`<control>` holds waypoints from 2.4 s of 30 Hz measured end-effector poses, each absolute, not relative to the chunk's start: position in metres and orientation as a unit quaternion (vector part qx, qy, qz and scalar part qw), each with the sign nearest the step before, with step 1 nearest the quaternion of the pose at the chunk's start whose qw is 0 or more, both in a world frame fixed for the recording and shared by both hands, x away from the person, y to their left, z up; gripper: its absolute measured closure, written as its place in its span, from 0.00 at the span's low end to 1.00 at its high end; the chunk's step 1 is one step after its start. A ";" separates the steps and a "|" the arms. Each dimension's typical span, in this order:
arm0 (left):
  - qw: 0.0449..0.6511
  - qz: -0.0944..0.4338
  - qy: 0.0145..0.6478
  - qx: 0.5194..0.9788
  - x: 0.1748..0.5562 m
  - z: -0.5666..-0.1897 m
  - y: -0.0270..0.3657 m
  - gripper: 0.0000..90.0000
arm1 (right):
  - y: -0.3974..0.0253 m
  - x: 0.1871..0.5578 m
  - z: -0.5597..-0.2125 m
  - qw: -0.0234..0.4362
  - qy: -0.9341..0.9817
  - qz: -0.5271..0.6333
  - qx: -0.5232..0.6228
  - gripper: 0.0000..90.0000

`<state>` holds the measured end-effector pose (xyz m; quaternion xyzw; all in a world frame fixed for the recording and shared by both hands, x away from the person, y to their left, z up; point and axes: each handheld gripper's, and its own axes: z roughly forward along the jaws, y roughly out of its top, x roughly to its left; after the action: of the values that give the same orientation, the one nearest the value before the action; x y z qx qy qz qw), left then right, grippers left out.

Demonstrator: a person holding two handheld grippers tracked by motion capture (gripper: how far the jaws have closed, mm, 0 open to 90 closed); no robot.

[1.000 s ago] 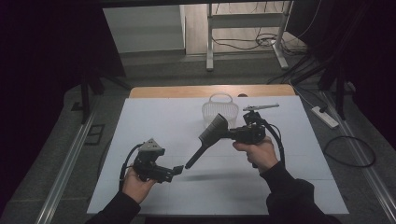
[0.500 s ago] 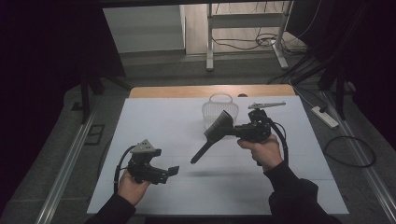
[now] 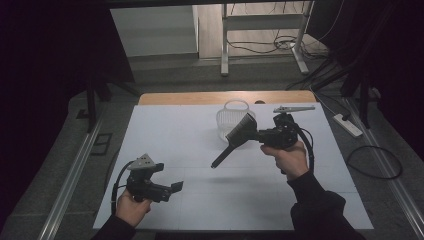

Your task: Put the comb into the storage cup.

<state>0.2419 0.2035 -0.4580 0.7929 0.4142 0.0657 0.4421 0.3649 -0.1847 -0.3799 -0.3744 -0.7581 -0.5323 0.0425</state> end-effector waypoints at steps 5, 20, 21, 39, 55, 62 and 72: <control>0.435 0.077 0.418 0.793 0.235 -0.458 0.211 0.00 | -0.189 0.367 -0.378 0.038 -0.752 -0.537 -0.381 0.93; 0.428 0.099 0.439 0.784 0.211 -0.460 0.235 0.00 | -0.194 0.374 -0.377 0.037 -0.739 -0.544 -0.396 0.93; 0.429 0.101 0.441 0.782 0.209 -0.460 0.236 0.00 | -0.195 0.375 -0.376 0.036 -0.738 -0.544 -0.397 0.93; 0.412 0.120 0.461 0.777 0.191 -0.460 0.251 0.00 | -0.201 0.390 -0.373 0.026 -0.725 -0.551 -0.412 0.93; 0.400 0.128 0.466 0.779 0.182 -0.460 0.257 0.00 | -0.205 0.407 -0.363 0.015 -0.715 -0.555 -0.425 0.93; 0.397 0.136 0.470 0.776 0.180 -0.460 0.260 0.00 | -0.207 0.415 -0.361 0.014 -0.709 -0.557 -0.433 0.93; 0.386 0.140 0.469 0.782 0.180 -0.460 0.257 0.00 | -0.209 0.426 -0.354 -0.002 -0.701 -0.554 -0.449 0.93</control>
<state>0.1797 0.2575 -0.4602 0.7820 0.4686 0.1404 0.3863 0.4261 -0.2089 -0.3541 -0.4488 -0.7012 -0.5539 -0.0020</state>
